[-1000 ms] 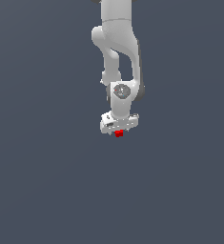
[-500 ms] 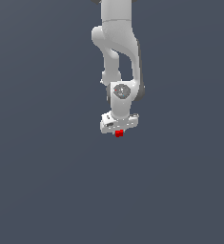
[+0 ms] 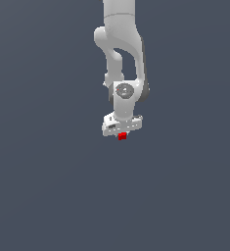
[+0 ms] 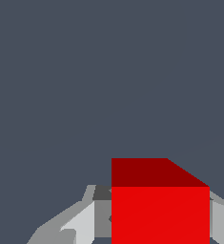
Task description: Pick up the red cube and move it to a goal position.
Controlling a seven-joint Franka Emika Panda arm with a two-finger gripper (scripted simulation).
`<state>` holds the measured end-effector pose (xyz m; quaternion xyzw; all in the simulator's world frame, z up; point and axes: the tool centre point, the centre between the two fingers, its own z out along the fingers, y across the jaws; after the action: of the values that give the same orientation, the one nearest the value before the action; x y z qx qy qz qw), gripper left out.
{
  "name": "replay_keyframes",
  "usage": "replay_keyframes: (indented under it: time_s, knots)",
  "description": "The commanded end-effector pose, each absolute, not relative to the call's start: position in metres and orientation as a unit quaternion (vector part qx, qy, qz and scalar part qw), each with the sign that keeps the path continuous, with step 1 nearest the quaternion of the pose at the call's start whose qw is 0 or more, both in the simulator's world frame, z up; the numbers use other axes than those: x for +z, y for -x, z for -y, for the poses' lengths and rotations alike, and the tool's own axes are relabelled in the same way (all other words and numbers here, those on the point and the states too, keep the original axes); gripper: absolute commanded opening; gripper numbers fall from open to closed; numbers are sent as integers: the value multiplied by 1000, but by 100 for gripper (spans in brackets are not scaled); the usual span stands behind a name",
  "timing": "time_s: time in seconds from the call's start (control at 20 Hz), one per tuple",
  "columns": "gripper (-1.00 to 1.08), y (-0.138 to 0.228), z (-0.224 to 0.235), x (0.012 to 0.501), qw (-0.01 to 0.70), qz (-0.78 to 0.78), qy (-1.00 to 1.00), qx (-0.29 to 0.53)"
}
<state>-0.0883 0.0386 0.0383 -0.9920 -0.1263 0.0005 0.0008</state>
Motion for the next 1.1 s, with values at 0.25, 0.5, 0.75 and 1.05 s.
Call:
replay_keyframes:
  time_s: [0.25, 0.5, 0.75, 1.05]
  knots:
    - [-100, 79, -33, 85, 1, 127, 992, 0]
    - [-100, 70, -27, 132, 1, 127, 992, 0]
    - [-100, 59, -21, 184, 1, 127, 992, 0]
    - [-100, 46, -13, 243, 1, 127, 992, 0]
